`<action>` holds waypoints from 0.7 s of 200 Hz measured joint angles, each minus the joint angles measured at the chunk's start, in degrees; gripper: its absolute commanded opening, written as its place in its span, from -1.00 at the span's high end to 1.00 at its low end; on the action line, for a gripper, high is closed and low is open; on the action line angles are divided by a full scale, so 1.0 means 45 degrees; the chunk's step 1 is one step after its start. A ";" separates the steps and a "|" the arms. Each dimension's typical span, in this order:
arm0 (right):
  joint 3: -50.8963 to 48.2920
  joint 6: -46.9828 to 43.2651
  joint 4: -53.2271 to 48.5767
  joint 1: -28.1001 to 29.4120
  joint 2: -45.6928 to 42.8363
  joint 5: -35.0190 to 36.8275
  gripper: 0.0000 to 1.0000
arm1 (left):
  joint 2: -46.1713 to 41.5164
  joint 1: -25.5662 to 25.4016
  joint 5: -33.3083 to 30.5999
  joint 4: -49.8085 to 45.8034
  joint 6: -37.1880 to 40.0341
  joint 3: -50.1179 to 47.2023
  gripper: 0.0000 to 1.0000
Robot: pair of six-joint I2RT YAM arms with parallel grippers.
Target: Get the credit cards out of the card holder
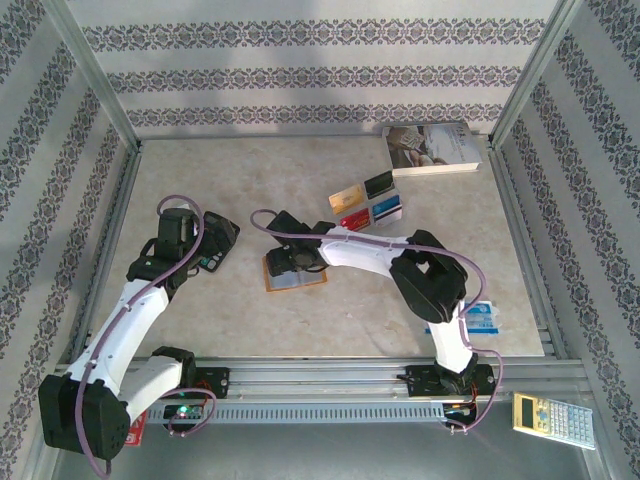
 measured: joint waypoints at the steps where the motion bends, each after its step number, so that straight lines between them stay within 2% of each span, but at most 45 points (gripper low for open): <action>1: 0.0015 0.0000 0.0000 0.0000 0.0015 0.0005 -0.49 | 0.0005 0.0005 0.0019 0.0000 -0.0005 0.0000 -1.00; 72: 0.0952 -0.0053 -0.0724 0.0083 0.1107 -0.0005 -0.59 | 0.0321 0.0151 0.0359 0.0214 -0.0233 0.0000 -1.00; 113: 0.1171 -0.0049 -0.0923 0.0083 0.1282 -0.0126 -0.73 | 0.0403 0.0185 0.0515 0.0267 -0.0238 0.0000 -1.00; 140: 0.1268 -0.0049 -0.1005 0.0083 0.1365 -0.0131 -0.71 | 0.0476 0.0194 0.0554 0.0272 -0.0238 0.0000 -1.00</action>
